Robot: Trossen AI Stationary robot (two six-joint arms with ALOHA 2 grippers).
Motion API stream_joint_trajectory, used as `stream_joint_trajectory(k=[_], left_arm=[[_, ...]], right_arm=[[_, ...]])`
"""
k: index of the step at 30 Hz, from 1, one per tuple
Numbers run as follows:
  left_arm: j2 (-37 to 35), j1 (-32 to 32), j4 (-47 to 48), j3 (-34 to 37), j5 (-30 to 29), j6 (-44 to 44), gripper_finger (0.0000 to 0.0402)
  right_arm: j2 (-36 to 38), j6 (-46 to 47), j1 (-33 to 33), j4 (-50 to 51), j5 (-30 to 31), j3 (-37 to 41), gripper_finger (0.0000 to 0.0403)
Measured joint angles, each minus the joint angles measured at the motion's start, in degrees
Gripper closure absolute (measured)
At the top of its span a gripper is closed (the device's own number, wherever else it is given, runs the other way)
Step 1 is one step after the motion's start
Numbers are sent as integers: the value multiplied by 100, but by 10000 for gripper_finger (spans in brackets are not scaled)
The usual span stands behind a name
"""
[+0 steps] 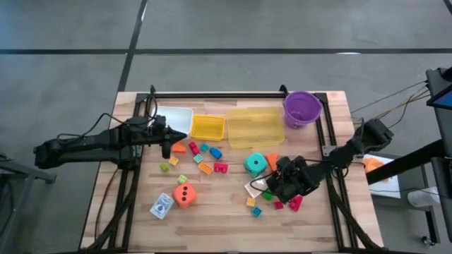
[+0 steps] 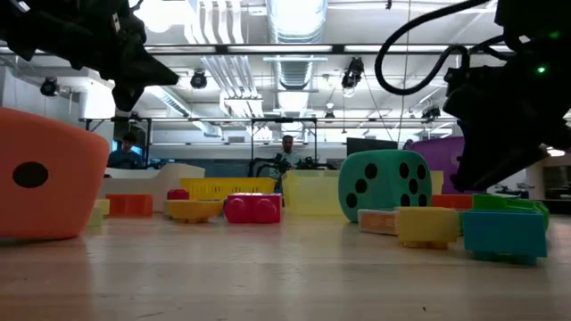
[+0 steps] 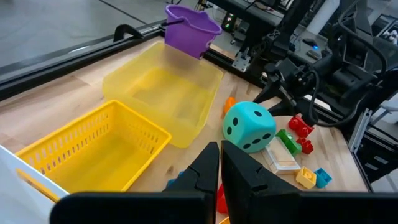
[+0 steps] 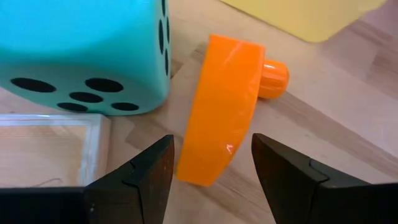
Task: Pick & Place Toys
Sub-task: Put the orange game piece into the yellow bin
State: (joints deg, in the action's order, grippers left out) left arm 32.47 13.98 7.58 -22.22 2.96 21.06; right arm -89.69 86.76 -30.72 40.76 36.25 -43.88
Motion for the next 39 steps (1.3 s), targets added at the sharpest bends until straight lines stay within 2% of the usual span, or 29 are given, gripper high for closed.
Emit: stream_joint_trajectory(k=[19,30,39], left_arm=[[0,0,-2,-2,0,0,382],[0,0,-2,-2,0,2,382],[0,0,-3,-2,0,17,382]], right_arm=[[-446,-144,38,-121,125,13,197],[-408,-189,37,-83,172,61,318],[-418,-170,35,-144,-31,94,351]])
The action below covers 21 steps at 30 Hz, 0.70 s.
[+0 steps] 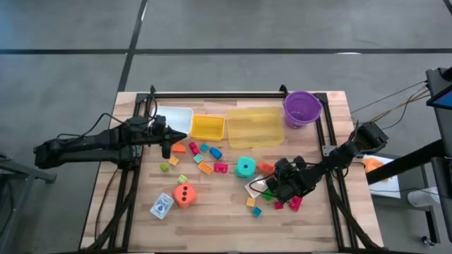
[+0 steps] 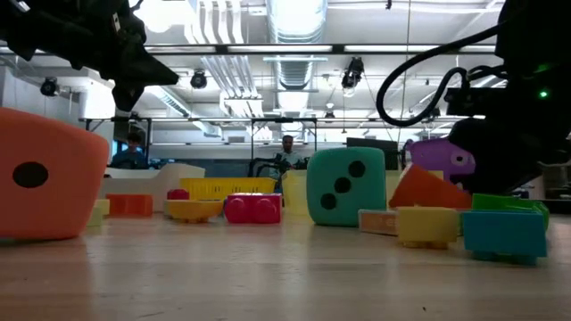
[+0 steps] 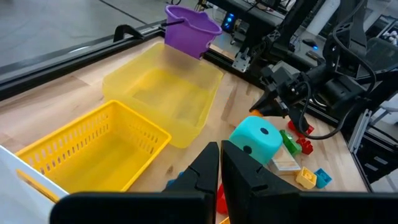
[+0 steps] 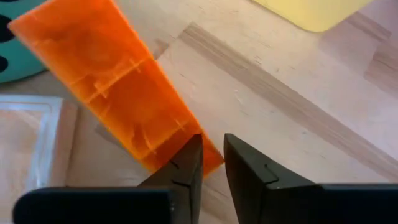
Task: Pick & Place Toys
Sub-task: Put the orange game piece into the yellow bin
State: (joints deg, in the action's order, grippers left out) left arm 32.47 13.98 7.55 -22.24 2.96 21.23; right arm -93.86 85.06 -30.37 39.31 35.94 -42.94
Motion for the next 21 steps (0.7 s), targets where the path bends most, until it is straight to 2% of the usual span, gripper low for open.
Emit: stream_joint_trajectory(k=[5,21], left_arm=[[0,0,-2,-2,0,7,382],[0,0,-7,-5,0,24,382]], right_arm=[[2,-165,0,-71,-20,0,390],[229,-276,4,-103,-193,-2,394]])
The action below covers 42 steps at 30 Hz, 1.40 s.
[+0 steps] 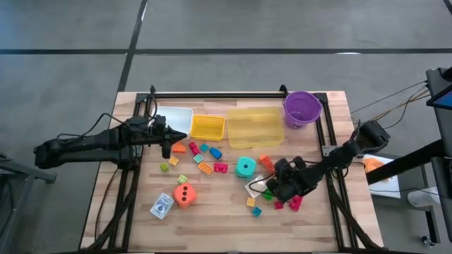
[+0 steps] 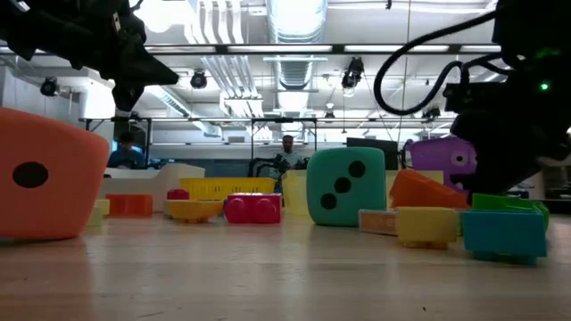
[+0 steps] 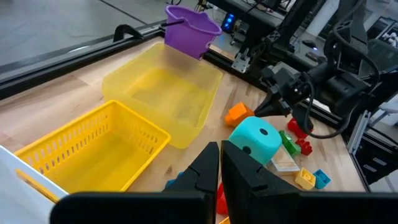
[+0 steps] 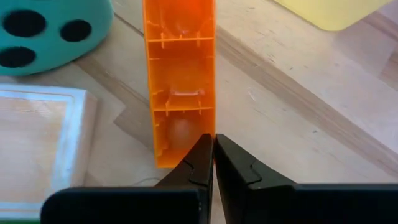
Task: Pick & Place Toys
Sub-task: Put the orange game piece into the yellow bin
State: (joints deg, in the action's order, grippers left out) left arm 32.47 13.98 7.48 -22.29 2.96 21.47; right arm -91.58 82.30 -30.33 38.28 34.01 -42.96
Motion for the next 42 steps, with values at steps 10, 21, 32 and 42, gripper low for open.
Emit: stream_joint_trajectory(k=[10,21,32,42], left_arm=[[0,0,-39,-4,0,0,382],[0,-2,-47,-30,2,66,382],[0,0,-45,-30,-7,114,382],[0,0,-34,-30,-22,111,382]], right_arm=[[623,-152,-4,41,164,0,394],[1774,-1075,511,349,810,0,395],[2122,-3467,2339,305,618,-215,395],[1401,-5262,3159,152,244,-992,395]])
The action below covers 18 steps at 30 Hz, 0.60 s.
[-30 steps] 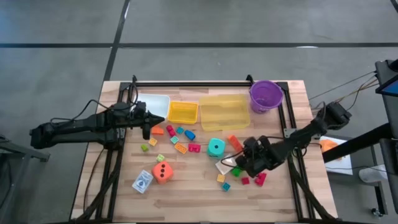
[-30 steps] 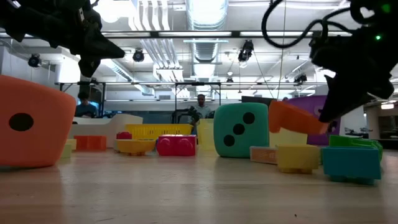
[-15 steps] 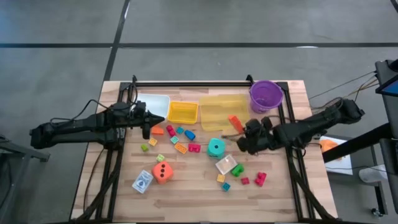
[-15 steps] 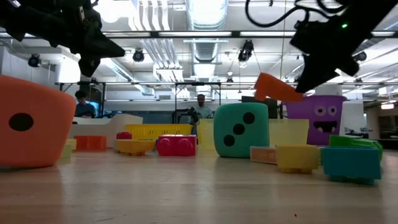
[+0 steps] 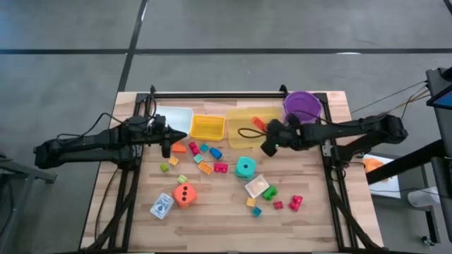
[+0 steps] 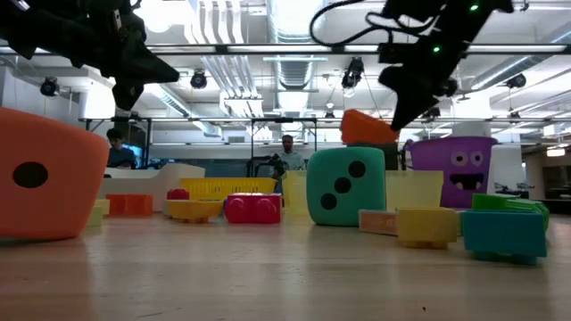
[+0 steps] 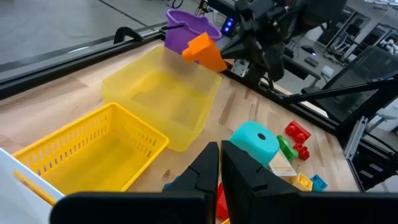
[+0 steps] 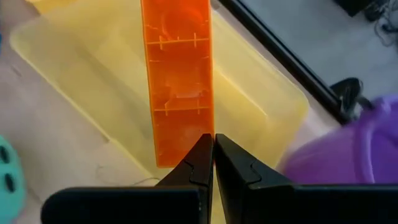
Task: Pick & Place Toys
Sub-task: Put the orange game piece into the yellow bin
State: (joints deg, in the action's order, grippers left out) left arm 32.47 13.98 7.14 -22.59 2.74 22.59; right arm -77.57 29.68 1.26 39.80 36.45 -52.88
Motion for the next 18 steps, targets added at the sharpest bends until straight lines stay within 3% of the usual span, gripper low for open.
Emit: stream_joint_trajectory(k=[14,18], left_arm=[[0,-1,5,0,1,0,382],[0,-2,2,0,2,0,382]], right_arm=[[-1698,-2291,323,-906,-158,-479,395],[-1743,-2925,471,-912,-778,-634,395]])
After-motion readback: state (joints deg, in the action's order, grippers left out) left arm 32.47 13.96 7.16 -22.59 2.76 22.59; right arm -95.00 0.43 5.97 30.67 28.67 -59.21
